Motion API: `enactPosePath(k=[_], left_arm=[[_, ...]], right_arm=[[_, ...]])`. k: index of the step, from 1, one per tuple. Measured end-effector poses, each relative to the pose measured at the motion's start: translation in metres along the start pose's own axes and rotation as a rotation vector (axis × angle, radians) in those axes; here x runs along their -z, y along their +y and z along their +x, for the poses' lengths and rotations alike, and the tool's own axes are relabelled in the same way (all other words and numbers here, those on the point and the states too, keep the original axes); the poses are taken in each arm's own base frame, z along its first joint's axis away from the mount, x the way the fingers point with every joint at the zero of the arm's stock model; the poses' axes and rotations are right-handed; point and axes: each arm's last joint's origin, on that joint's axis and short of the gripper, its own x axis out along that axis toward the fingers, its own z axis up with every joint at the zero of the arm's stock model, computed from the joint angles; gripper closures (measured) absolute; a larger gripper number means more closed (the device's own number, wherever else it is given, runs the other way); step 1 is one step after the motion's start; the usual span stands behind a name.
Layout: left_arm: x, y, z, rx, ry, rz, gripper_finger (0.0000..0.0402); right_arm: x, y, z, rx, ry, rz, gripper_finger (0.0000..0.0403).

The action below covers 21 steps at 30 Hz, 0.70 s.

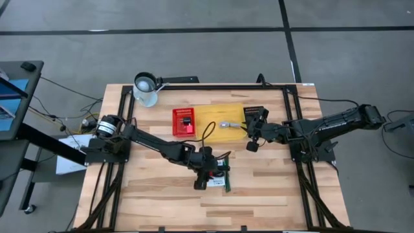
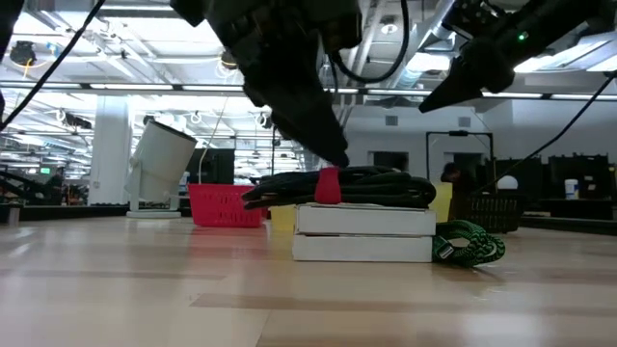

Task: Pick and place items into bin
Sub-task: Put the bottom black charger cable into the yellow bin

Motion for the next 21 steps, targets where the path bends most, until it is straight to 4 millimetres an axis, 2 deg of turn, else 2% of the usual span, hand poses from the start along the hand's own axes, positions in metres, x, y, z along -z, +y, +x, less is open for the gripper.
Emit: enactPosePath(k=[16, 21], left_arm=[[0.0016, 0.0052, -0.0001, -0.041, 0.037, 0.008, 0.0207], [0.0031, 0.001, 0.0001, -0.037, 0.046, 0.003, 0.0207]], right_arm=[[0.0008, 0.0003, 0.0, -0.002, 0.007, 0.033, 0.0325], [0.0008, 0.0003, 0.0, -0.002, 0.006, 0.043, 0.0325]])
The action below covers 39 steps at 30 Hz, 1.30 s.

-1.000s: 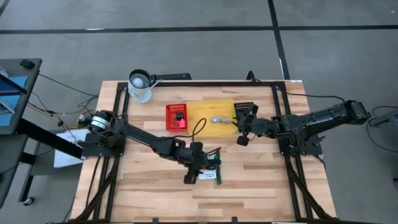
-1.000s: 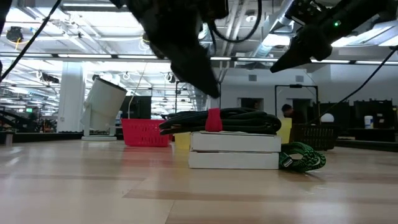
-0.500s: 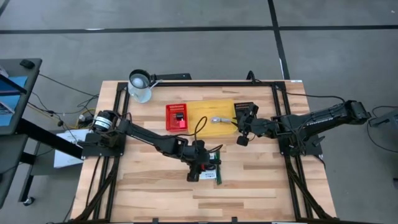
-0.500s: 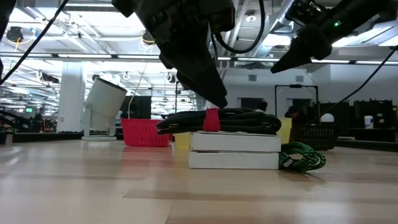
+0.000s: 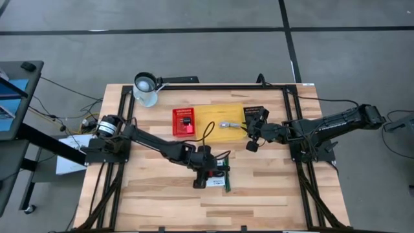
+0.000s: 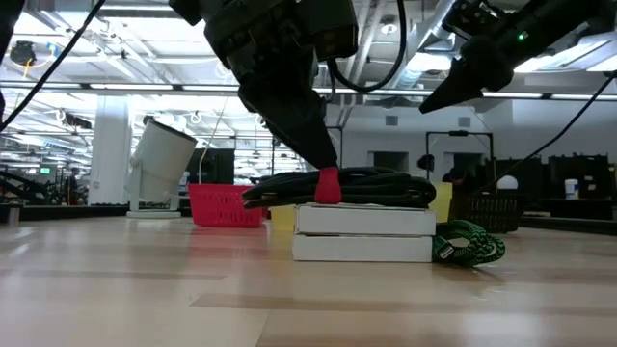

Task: Pick and place items into bin
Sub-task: Put the bottom black charger cable into the yellow bin

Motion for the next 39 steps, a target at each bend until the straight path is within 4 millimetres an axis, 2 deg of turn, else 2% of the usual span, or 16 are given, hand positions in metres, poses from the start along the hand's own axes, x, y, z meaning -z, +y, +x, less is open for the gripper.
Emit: enactPosePath(k=[15, 25, 39], left_arm=[[0.001, -0.005, 0.0, -0.029, -0.005, 0.012, 0.0207], [0.001, -0.015, 0.0, -0.039, -0.019, 0.044, 0.0207], [0.002, -0.015, 0.001, -0.095, -0.016, 0.071, 0.0207]], right_arm=[[0.0, 0.0, 0.0, 0.0, 0.0, 0.007, 0.0325], [0.0, 0.0, 0.0, 0.0, 0.0, 0.007, 0.0325], [0.0, 0.0, 0.0, 0.0, 0.0, 0.007, 0.0325]])
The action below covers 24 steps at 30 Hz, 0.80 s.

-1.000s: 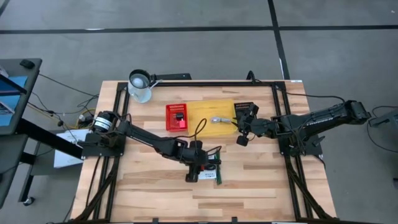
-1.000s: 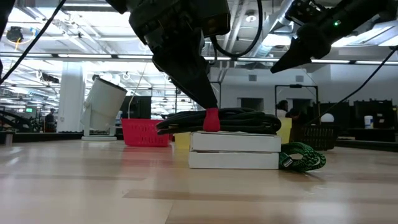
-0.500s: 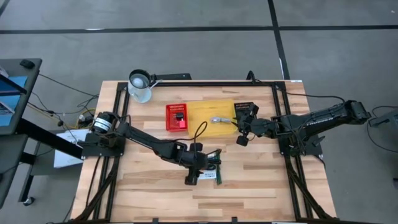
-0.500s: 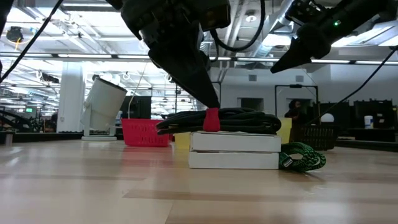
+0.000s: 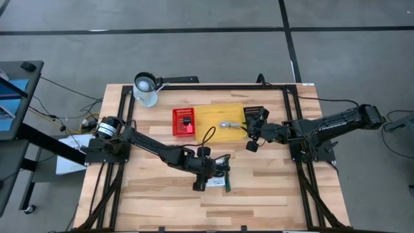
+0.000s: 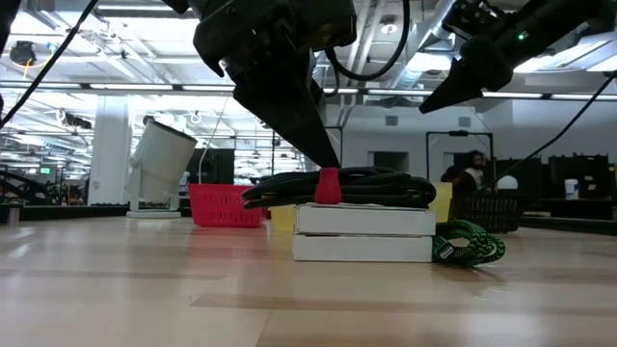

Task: Pick and place items into bin
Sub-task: Put the bottom black charger cable into the yellow bin

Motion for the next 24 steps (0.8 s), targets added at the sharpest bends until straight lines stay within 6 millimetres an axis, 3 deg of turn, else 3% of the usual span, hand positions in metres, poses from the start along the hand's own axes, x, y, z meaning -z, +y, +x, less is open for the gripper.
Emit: enactPosePath(k=[24], left_arm=[[0.0007, -0.0047, -0.0006, -0.008, -0.001, 0.03, 0.0207]], right_arm=[[0.0, 0.0, 0.0001, 0.0, 0.0, 0.0, 0.0325]])
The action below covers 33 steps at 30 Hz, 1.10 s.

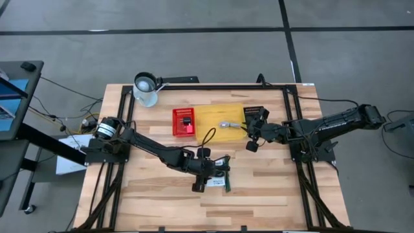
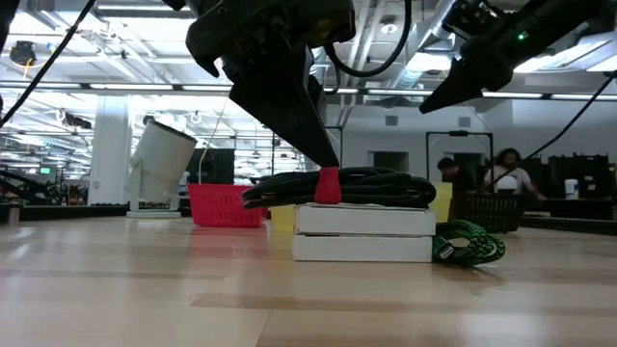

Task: Pick and place items into bin
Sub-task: Put the bottom black charger cable into the yellow bin

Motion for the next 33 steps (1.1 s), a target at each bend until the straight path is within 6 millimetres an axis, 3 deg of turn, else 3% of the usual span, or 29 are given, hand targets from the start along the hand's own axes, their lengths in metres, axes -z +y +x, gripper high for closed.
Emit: enactPosePath(k=[22, 33], left_arm=[[0.0, -0.001, 0.0, -0.018, -0.004, 0.003, 0.0207], [0.007, -0.008, 0.022, -0.003, 0.031, 0.038, 0.0207]], right_arm=[[0.0, 0.0, 0.0, 0.0, 0.0, 0.001, 0.0325], [0.001, 0.0, 0.0, 0.0, -0.002, 0.001, 0.0325]])
